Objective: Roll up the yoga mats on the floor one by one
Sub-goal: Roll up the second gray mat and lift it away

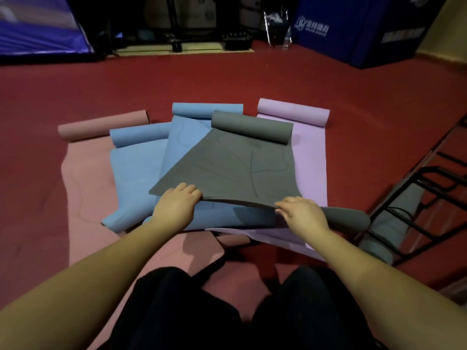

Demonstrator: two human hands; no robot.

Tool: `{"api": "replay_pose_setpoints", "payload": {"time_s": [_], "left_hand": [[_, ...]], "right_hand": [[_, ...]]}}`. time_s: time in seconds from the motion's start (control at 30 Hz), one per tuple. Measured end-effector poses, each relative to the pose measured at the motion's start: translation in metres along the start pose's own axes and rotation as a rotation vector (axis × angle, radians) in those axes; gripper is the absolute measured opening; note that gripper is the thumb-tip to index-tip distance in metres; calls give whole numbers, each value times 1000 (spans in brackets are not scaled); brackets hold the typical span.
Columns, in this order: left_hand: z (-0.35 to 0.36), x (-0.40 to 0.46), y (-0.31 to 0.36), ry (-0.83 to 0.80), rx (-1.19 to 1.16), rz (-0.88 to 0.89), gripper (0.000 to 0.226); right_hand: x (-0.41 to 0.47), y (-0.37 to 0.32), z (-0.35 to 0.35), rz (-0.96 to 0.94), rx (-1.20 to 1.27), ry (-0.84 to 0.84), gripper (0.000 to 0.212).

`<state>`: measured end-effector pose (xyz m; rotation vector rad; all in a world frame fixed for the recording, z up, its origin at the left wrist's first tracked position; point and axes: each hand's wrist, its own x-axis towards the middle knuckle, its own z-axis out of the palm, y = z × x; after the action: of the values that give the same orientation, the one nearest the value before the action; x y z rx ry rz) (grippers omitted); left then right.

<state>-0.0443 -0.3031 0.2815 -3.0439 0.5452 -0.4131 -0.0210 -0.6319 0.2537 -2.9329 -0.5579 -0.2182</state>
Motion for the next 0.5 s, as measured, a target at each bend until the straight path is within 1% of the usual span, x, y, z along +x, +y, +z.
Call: {"api": "replay_pose_setpoints", "payload": {"time_s": [0.03,0.07,0.13,0.2,0.27,0.37,0.4,0.43,0.5], "left_hand": [[-11,-11,2,1,-2,5,26],[-19,-17,2,21,-3,15,23],[-32,-30,1,59,-25,18,23],[-36,-48,0,63,-78,28,20],[-30,-71,3,34,-124,31,16],[-26,-90,12,-41,-173,13,14],[-30,-89,11,-22,-170,29,12],[-36,-89,12,-2,-174,35,16],[-54,-87,10,49,-219,16,34]], "right_hand": [[-11,-5,-7,-19,7,26,23],[-18,-6,-13,-45,9,86,23],[-34,-13,-27,-105,-13,197,28],[-55,-17,-34,-148,-23,221,35],[-77,-18,-32,-125,-11,151,36],[-95,-14,-21,-32,-42,-70,26],[-95,-15,-22,-15,-11,-67,27],[-96,-14,-26,-10,28,-21,31],[-95,-15,-40,-60,56,139,40]]}}
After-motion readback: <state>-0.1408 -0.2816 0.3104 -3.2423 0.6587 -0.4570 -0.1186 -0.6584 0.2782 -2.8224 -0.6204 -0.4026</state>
